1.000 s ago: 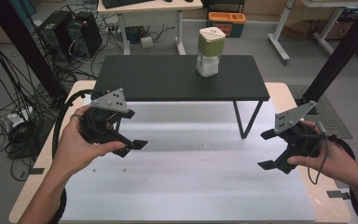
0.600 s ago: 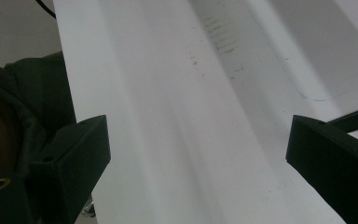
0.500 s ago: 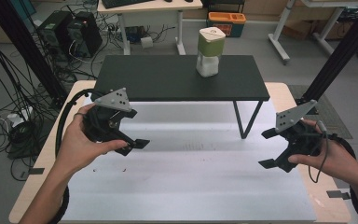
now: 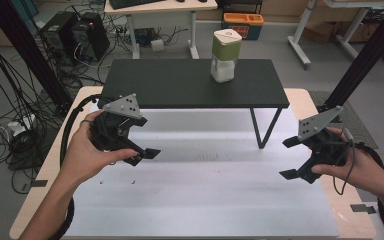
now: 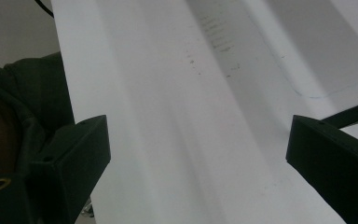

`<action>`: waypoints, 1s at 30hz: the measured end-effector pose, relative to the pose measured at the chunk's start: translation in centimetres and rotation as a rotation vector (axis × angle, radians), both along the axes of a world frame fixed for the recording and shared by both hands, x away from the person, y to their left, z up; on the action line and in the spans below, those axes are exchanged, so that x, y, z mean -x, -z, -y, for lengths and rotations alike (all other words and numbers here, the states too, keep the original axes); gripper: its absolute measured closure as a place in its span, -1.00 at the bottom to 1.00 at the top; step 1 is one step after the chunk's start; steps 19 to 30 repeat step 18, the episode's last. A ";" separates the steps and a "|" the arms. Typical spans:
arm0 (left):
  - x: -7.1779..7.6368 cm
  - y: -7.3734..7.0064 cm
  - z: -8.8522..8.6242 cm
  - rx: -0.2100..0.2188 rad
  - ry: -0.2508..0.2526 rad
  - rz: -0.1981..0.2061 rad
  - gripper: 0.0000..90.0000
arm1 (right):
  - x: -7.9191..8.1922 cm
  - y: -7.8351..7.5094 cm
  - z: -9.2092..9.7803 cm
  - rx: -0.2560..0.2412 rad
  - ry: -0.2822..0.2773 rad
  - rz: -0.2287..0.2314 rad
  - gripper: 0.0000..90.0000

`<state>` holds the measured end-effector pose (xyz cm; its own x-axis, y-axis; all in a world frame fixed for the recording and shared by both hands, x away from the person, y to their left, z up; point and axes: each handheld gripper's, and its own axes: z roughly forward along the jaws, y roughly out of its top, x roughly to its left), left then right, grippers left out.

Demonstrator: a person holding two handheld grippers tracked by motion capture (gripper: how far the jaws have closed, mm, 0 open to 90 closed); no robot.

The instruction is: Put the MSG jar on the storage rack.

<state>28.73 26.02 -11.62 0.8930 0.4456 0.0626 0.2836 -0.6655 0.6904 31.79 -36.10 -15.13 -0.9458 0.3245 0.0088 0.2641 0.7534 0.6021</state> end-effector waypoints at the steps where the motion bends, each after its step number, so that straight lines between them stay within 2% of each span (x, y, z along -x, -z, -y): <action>1: 0.0 0.0 0.0 0.000 0.000 0.000 -0.83 | 0.0 0.0 0.0 0.000 0.000 0.000 -0.86; 30: -0.4 0.2 -0.4 0.018 -0.001 -0.004 -0.84 | -0.5 0.5 0.2 -0.009 -0.002 -0.006 -0.86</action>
